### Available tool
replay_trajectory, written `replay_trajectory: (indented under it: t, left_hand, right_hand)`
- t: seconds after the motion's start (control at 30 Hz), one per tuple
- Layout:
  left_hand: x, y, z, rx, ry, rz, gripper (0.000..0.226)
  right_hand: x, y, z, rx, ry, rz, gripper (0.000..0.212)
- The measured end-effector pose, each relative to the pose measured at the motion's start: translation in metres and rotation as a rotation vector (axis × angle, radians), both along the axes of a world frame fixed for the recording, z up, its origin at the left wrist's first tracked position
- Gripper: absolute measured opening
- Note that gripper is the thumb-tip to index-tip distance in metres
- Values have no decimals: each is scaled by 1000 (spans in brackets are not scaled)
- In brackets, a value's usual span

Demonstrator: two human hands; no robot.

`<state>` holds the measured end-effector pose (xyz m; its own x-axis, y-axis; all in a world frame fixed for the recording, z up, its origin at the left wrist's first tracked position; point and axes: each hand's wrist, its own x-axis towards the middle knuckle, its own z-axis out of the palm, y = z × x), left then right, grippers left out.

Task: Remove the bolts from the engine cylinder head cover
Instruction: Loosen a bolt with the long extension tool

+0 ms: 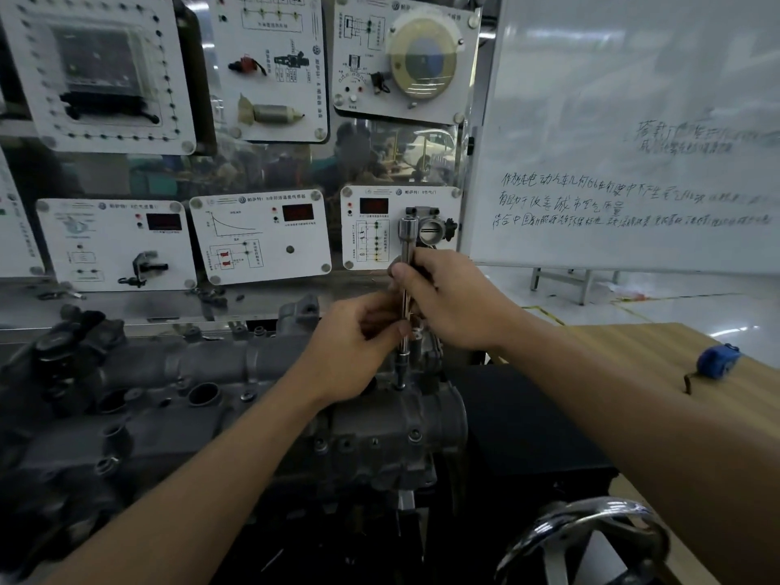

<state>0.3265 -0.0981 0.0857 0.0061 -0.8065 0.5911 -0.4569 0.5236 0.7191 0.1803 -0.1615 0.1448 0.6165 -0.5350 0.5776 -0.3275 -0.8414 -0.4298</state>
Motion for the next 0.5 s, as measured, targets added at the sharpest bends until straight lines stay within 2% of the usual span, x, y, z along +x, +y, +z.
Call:
replay_trajectory:
  t: [0.1, 0.27, 0.5]
  left_hand:
    - [-1, -1, 0, 23, -28, -62, 29]
    - [1, -2, -3, 12, -18, -26, 28]
    - [-2, -3, -5, -38, -53, 86, 25]
  right_hand:
    - [-2, -2, 2, 89, 5, 47, 25]
    - [-5, 0, 8, 111, 27, 59, 26]
    - [-2, 10, 8, 67, -261, -67, 35]
